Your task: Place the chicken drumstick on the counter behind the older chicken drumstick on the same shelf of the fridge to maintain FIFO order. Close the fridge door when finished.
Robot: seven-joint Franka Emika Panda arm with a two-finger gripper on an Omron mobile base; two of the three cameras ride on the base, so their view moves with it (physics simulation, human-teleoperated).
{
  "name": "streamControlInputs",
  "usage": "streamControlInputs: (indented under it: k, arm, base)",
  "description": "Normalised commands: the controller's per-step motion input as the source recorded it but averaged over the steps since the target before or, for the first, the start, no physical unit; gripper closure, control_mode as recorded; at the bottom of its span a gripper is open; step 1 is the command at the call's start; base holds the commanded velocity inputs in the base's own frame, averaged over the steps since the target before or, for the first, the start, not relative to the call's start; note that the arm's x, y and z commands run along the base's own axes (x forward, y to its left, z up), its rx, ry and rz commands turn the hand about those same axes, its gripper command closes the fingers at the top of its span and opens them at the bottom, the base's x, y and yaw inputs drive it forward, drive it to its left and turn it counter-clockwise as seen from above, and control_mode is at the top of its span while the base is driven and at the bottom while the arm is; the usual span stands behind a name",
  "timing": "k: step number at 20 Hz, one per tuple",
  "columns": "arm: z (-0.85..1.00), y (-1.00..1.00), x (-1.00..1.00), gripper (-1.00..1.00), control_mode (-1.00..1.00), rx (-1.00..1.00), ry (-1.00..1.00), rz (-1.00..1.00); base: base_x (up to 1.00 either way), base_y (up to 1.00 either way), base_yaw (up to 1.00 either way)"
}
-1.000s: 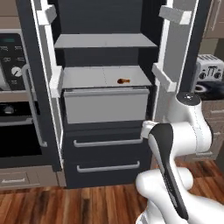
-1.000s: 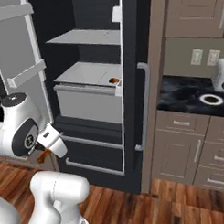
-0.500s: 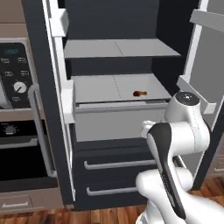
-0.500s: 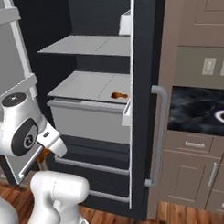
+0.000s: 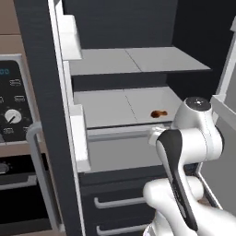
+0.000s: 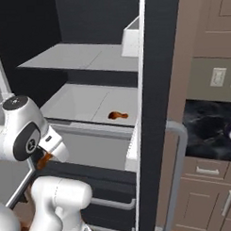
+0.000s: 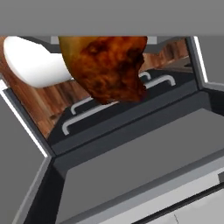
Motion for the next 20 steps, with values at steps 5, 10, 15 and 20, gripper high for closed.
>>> streamControlInputs:
  k: [5,10,15,20]
  arm:
    - [0.0,0.0,0.0,1.0,1.0,0.0,0.0,0.0]
    - [0.0,0.0,0.0,1.0,1.0,0.0,0.0,0.0]
    - [-0.01,0.03,0.4,1.0,-1.0,0.0,-0.03,0.02]
    - [0.0,0.2,1.0,1.0,-1.0,0.0,-0.26,0.02]
  base:
    - [0.68,0.37,-0.12]
    - [0.72,0.24,-0.09]
    - [0.57,0.0,0.01]
    - [0.0,0.0,0.0]
